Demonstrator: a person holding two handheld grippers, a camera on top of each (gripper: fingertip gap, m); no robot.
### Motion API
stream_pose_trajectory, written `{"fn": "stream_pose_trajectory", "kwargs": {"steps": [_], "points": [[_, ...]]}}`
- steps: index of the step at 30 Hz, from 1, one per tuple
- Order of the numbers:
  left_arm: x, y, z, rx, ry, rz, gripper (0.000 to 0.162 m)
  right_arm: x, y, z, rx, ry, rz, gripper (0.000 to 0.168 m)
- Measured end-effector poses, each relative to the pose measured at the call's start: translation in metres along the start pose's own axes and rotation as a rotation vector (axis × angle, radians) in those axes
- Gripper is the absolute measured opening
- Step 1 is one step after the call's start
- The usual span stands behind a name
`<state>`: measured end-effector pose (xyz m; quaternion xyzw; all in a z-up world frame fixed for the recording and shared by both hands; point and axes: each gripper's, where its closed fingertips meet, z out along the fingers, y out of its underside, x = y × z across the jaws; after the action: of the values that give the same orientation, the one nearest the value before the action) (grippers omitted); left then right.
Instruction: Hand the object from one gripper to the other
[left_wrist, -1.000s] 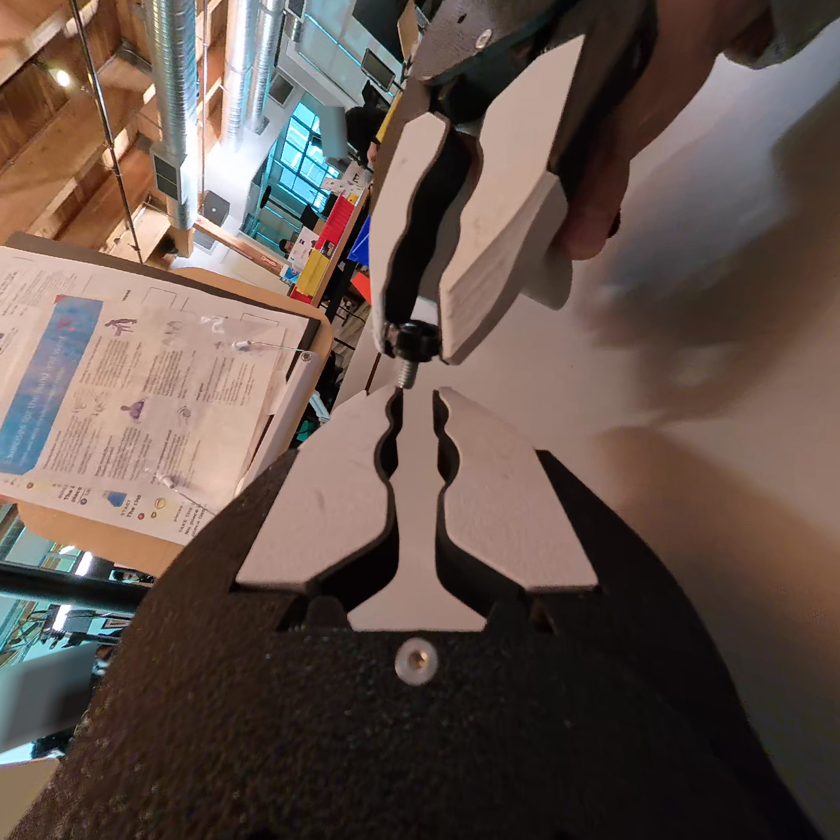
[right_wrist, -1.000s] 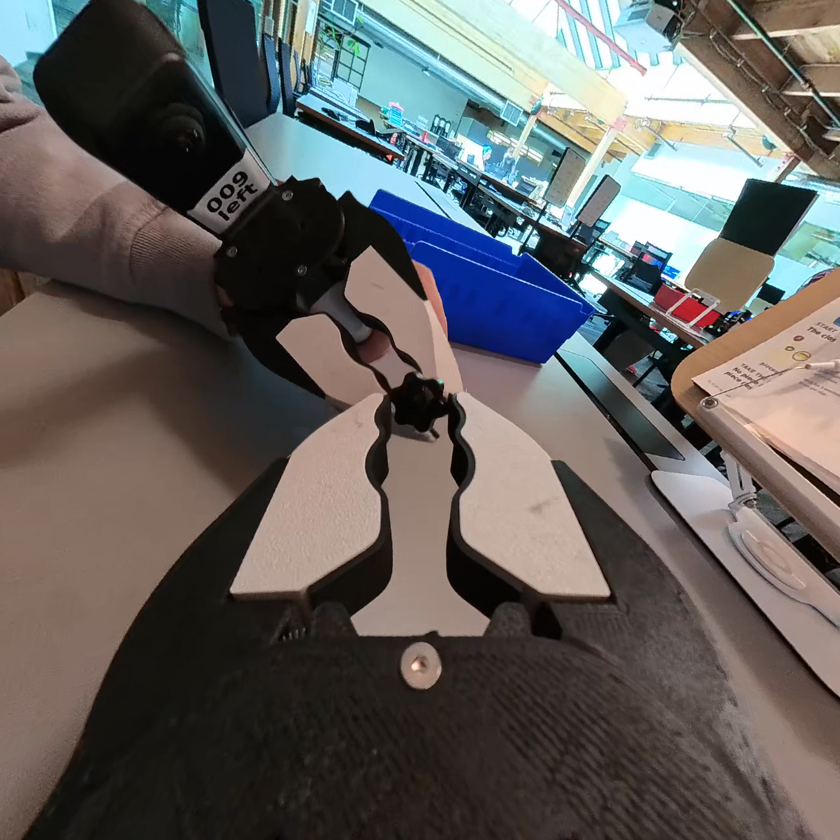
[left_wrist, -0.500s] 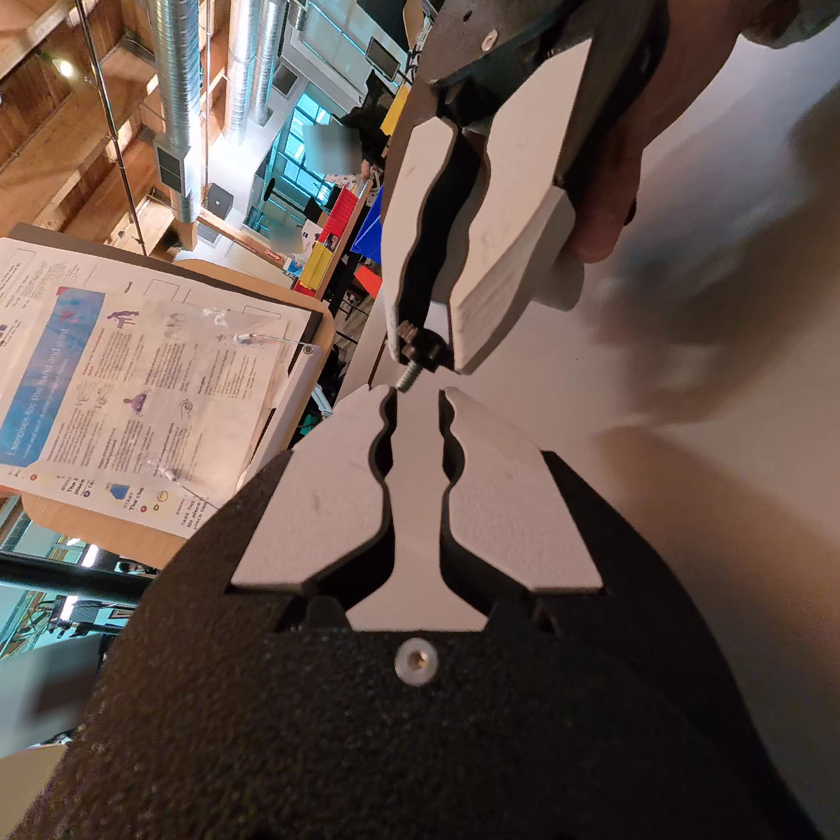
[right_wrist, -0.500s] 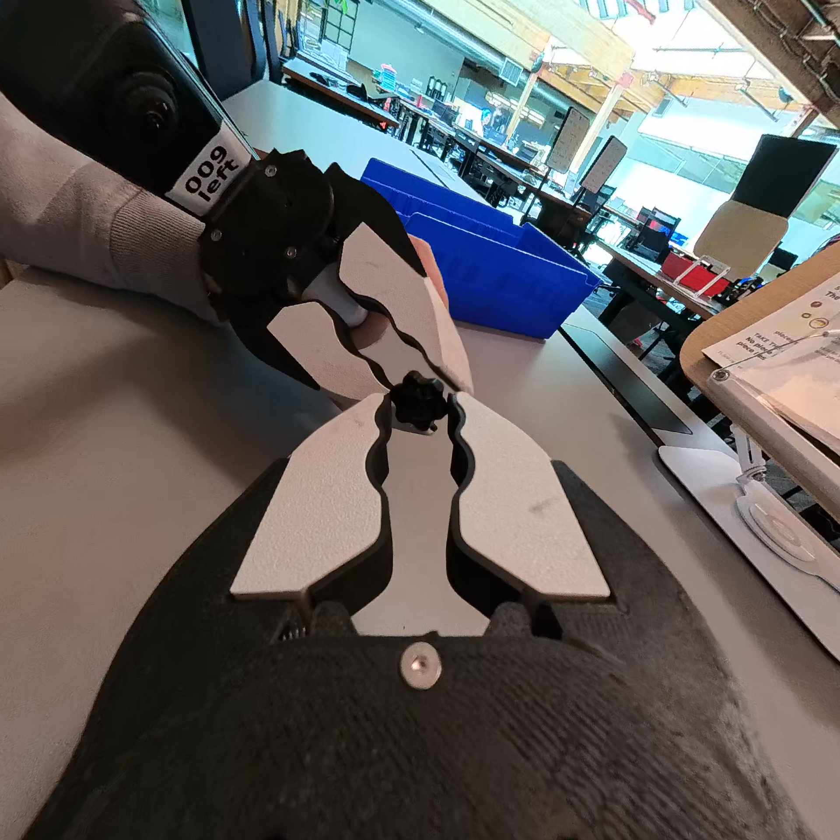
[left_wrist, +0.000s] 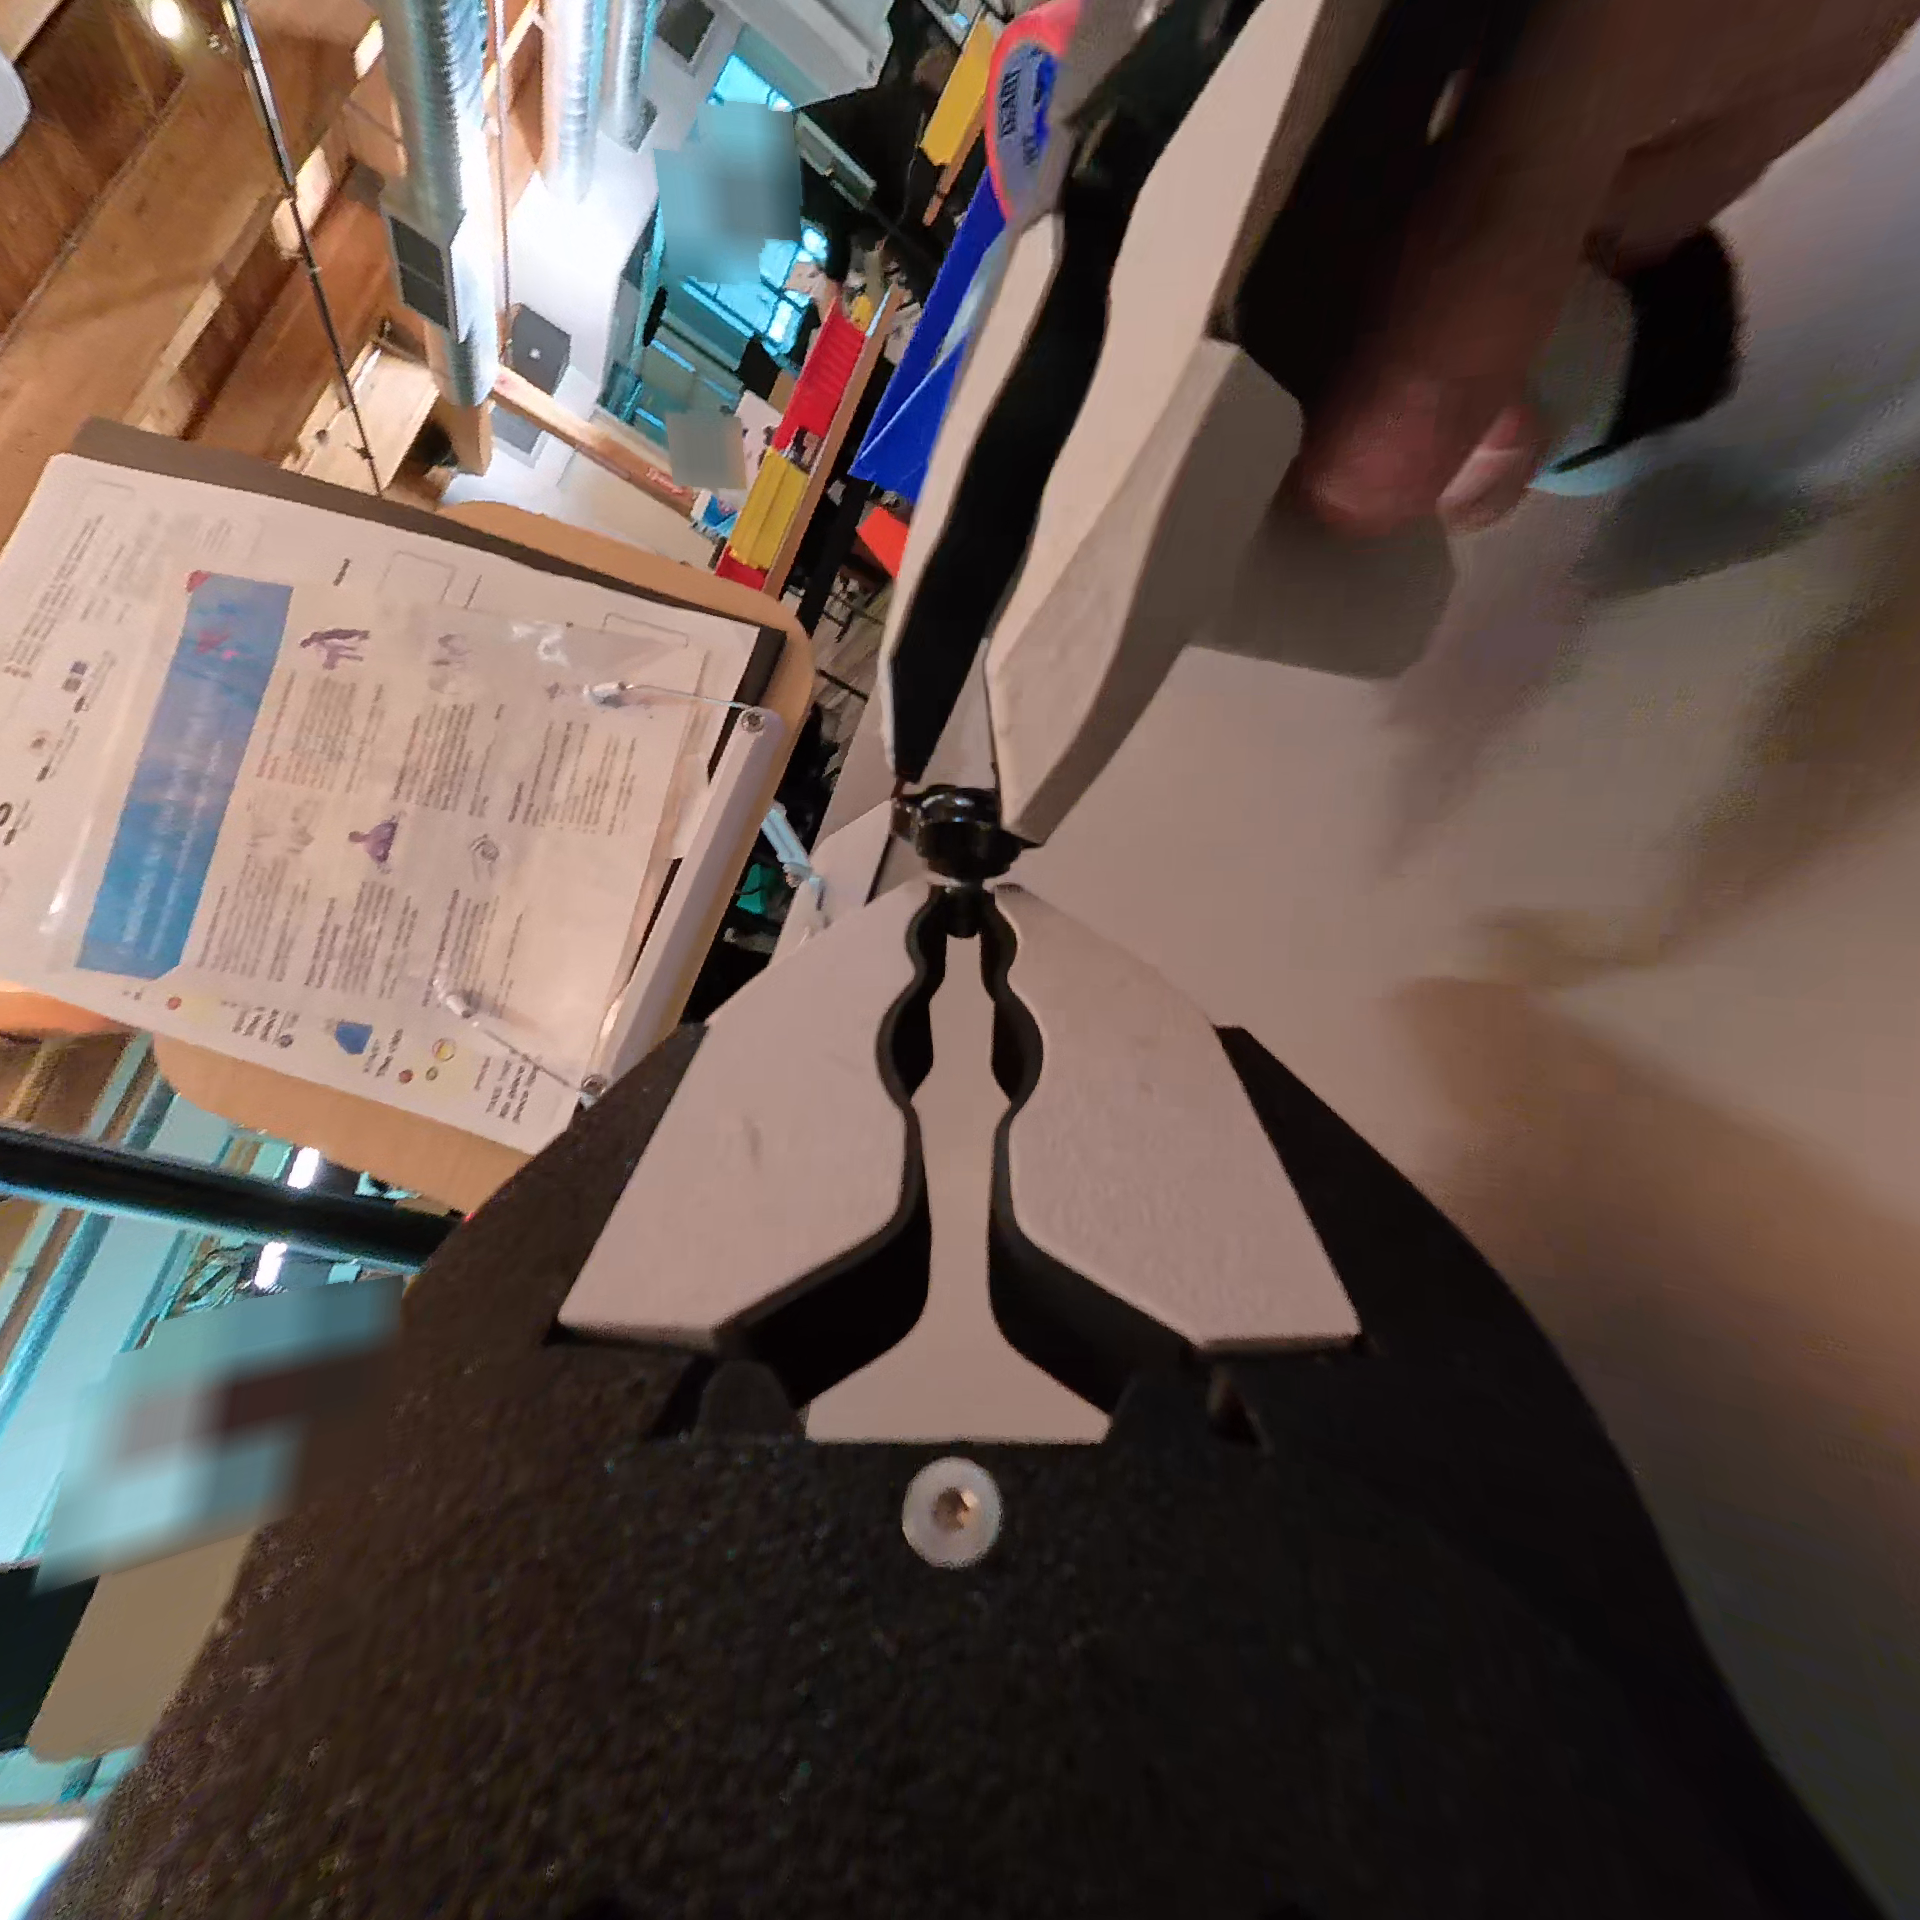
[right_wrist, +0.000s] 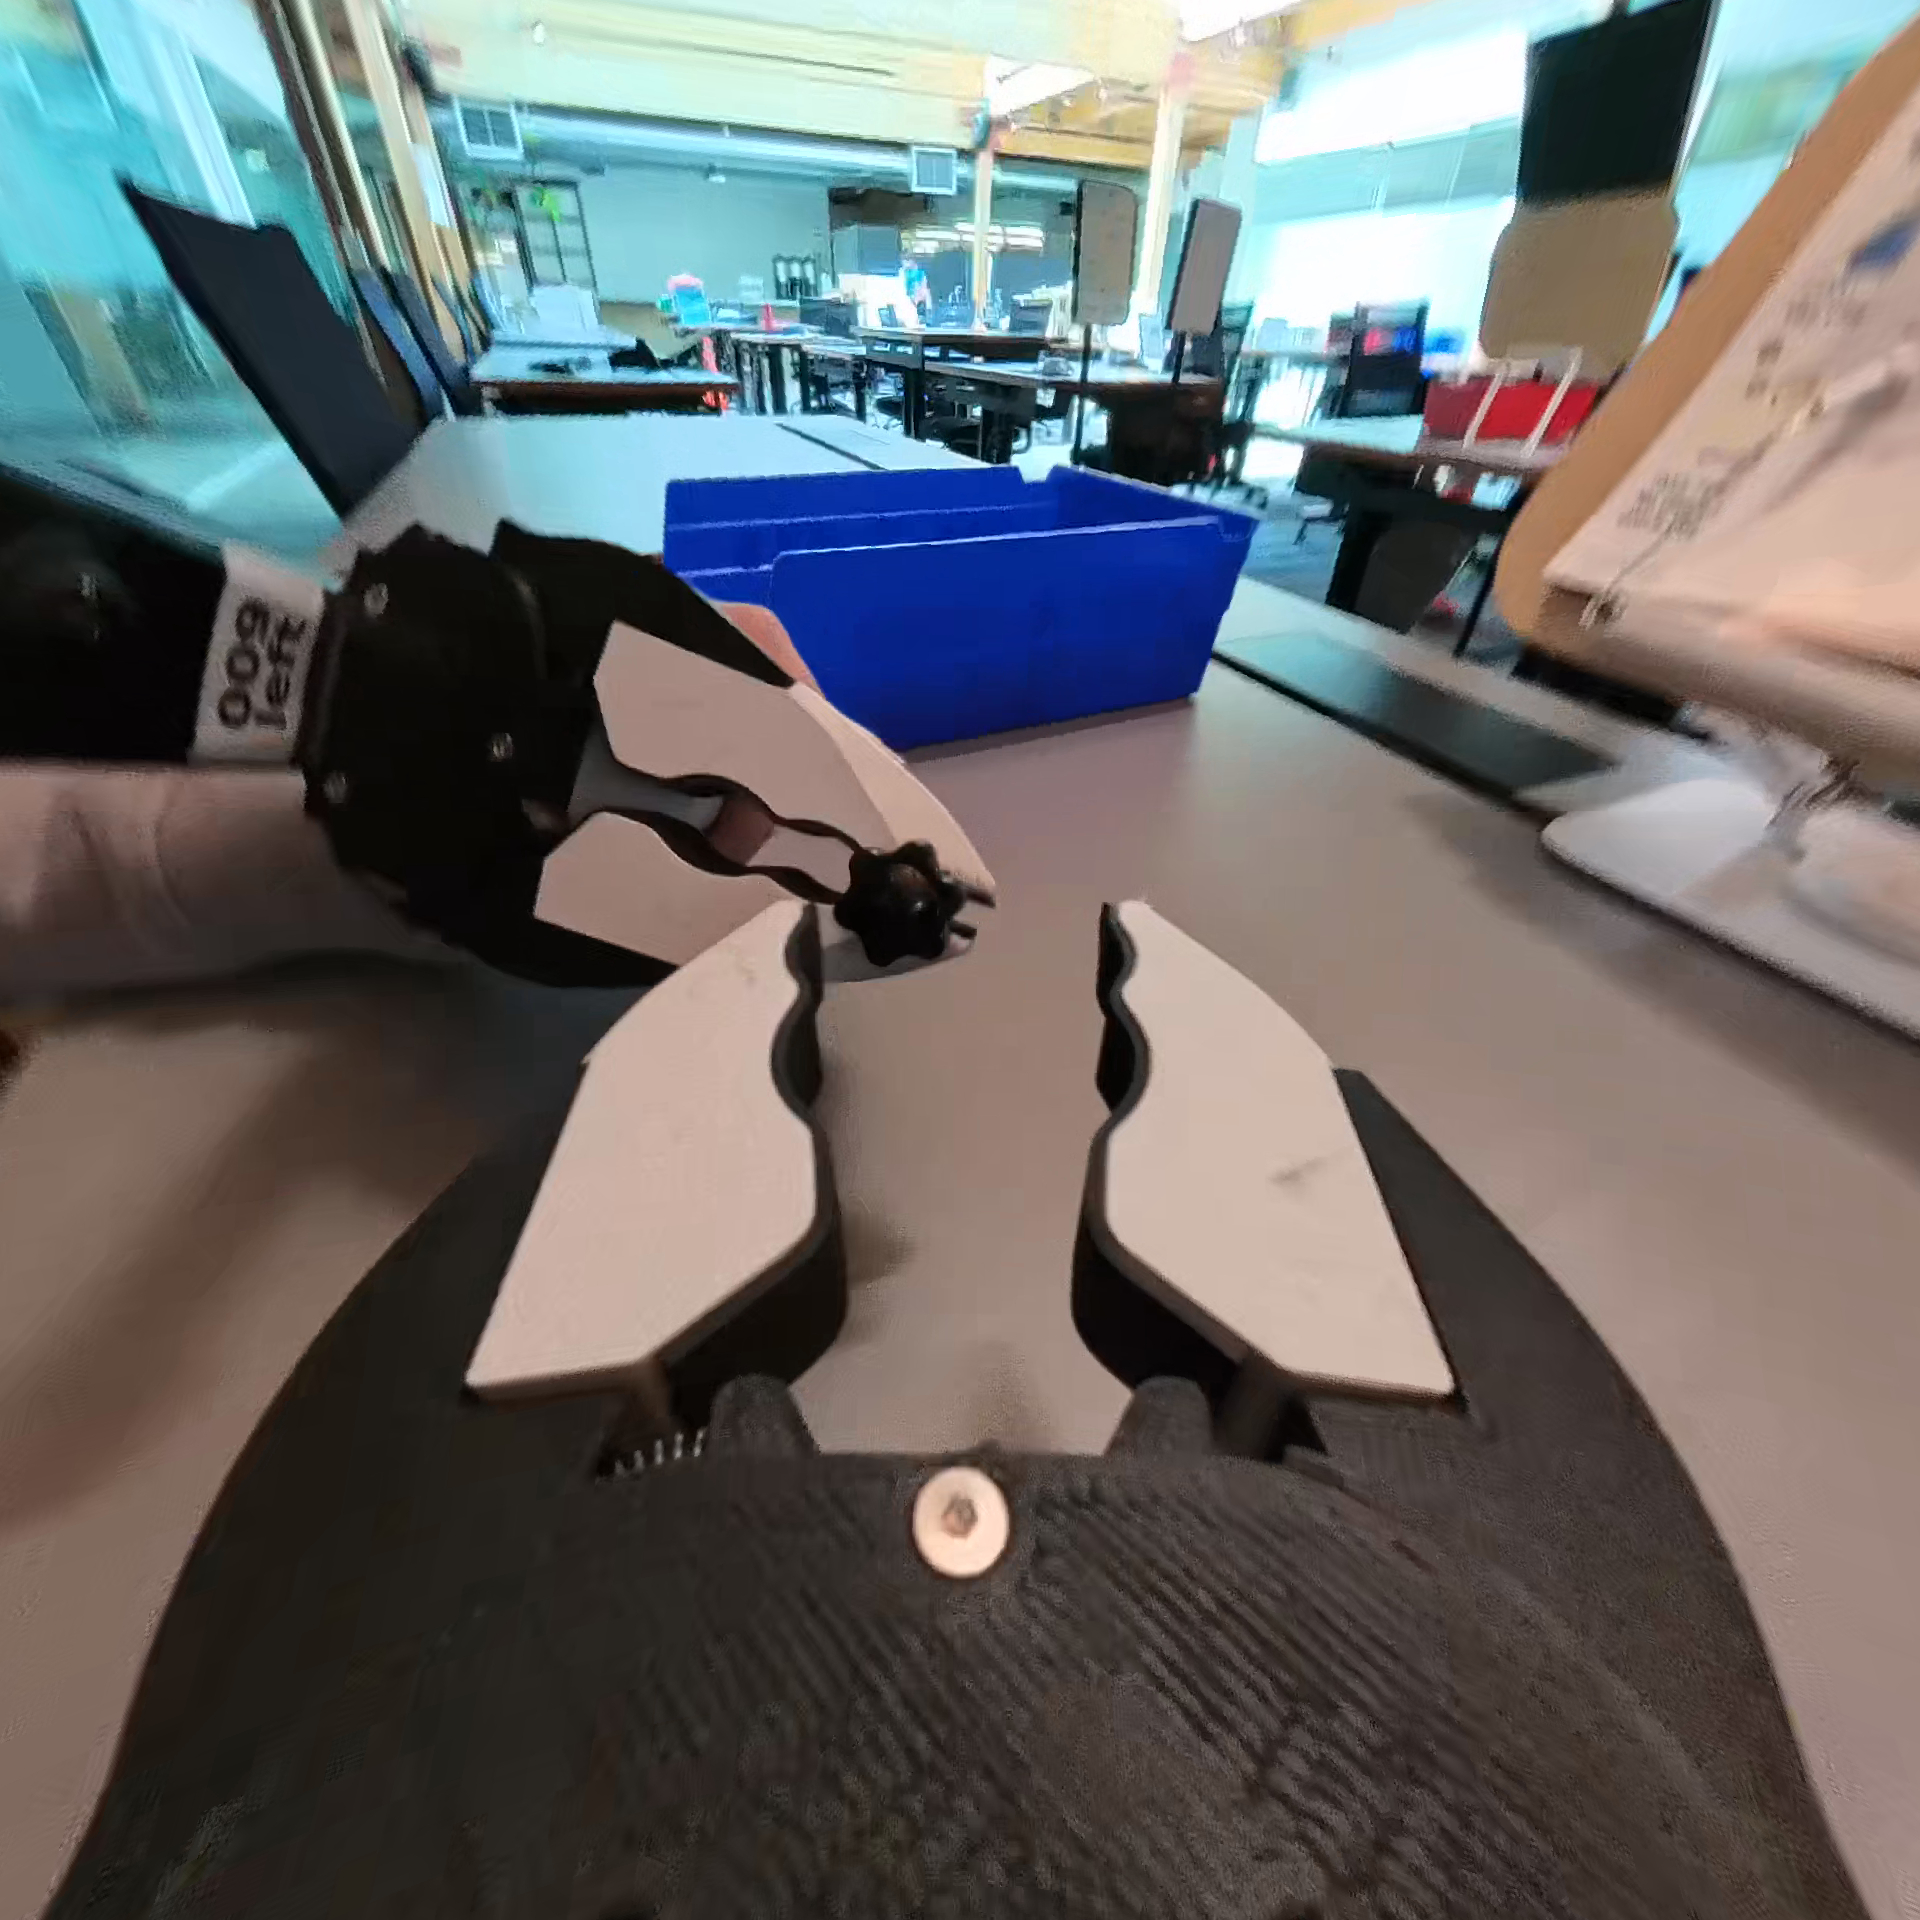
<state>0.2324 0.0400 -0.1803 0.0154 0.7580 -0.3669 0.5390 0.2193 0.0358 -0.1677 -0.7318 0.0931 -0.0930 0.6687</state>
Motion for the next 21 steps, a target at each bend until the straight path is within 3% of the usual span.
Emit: {"fn": "stream_pose_trajectory", "kwargs": {"steps": [2, 5, 14, 18, 21], "points": [[-0.005, 0.002, 0.0, -0.022, -0.036, -0.001, 0.005, -0.001, 0.004, 0.005, -0.017, -0.015, 0.117, 0.057], [-0.005, 0.005, 0.002, -0.049, -0.049, -0.004, 0.005, -0.002, 0.003, 0.01, -0.001, 0.0, 0.186, 0.055], [-0.004, 0.005, 0.002, -0.049, -0.055, 0.018, 0.005, -0.004, 0.002, 0.011, -0.02, 0.042, 0.142, 0.024], [-0.003, 0.001, 0.001, -0.014, -0.043, 0.013, 0.005, -0.008, 0.0, 0.008, -0.088, 0.041, -0.132, 0.024], [-0.001, -0.011, -0.003, 0.071, -0.02, -0.002, 0.005, -0.018, -0.006, 0.0, -0.09, 0.024, -0.519, 0.023]]}}
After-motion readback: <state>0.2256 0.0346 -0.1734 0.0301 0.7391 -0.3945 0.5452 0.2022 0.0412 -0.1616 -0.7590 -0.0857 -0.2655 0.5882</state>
